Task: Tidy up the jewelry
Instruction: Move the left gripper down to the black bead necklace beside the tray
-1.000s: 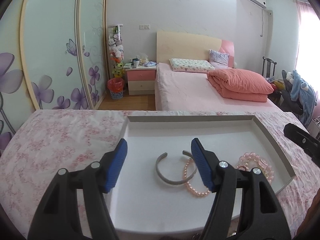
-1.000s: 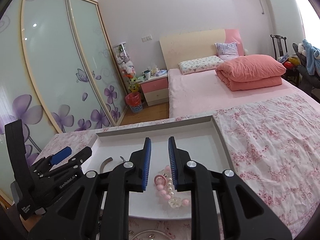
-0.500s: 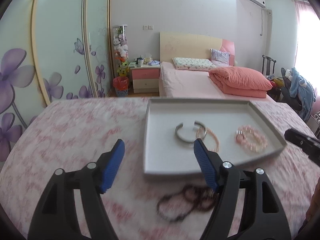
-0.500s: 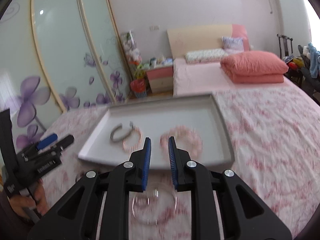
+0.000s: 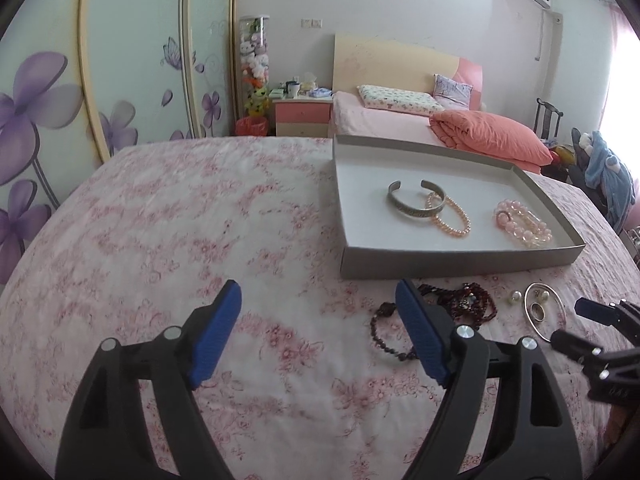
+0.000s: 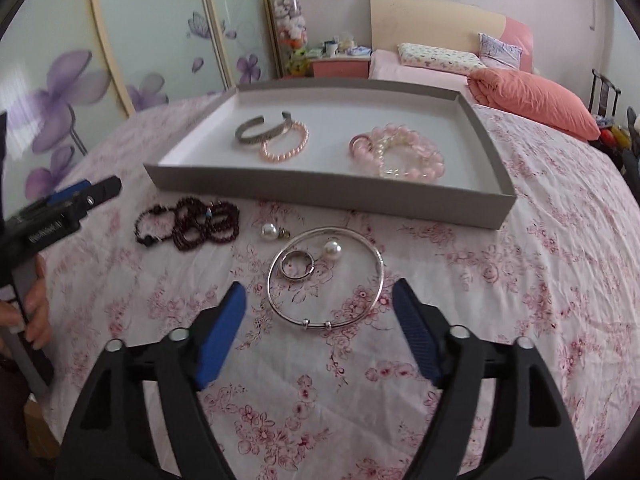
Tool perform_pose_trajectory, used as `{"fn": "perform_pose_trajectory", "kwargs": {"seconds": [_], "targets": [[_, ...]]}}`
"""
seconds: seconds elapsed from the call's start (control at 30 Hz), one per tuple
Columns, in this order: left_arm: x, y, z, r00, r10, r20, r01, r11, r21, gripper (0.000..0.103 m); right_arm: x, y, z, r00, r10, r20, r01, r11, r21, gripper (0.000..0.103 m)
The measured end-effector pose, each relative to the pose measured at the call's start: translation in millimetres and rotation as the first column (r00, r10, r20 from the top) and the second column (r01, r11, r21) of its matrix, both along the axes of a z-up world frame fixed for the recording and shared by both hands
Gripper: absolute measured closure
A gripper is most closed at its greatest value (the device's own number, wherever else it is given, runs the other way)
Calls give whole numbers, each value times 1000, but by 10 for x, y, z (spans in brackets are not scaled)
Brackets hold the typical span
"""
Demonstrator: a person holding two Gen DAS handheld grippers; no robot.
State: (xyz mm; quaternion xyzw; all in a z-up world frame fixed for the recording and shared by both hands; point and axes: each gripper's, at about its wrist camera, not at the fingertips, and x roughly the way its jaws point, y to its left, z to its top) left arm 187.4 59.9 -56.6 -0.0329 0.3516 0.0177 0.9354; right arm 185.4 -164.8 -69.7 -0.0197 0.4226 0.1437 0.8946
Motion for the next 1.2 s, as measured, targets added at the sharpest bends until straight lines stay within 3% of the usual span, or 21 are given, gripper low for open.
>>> {"fn": "perform_pose_trajectory", "kwargs": {"seconds": [0.17,0.43,0.5,0.7,0.93,1.07,1.13,1.2], "targets": [[-10,10,-22,1000,1,-3,-1,1000,-3,24,94,120,-114,1000,-9,-27,7,996,-86,21],[-16,26,-67,1000,1,-16,-2,1000,-16,24,209,119,-104,999,-20,-34,17,996,-83,20],[-15,19,-72,1000,3,-18,-3,1000,-18,24,213,116,-90,999,-17,-28,14,997,-81,31],[-5,13,-73,1000,-5,-15,5,1000,-14,24,216,76,-85,999,-29,-25,27,997,-71,32],[-23,-249,-73,992,-116,-42,117,993,15,24,225,28,-83,999,-44,-24,42,996,-74,32],[2,-462,-130,980,-179,-85,185,980,69,24,222,-20,-83,998,-51,-26,49,996,-75,32],[31,-528,-185,977,-179,-119,191,976,100,29,219,-26,-83,998,-50,-27,48,996,-74,32],[55,-524,-220,975,-172,-138,185,979,81,42,221,-26,-83,998,-51,-26,49,996,-75,32]]}}
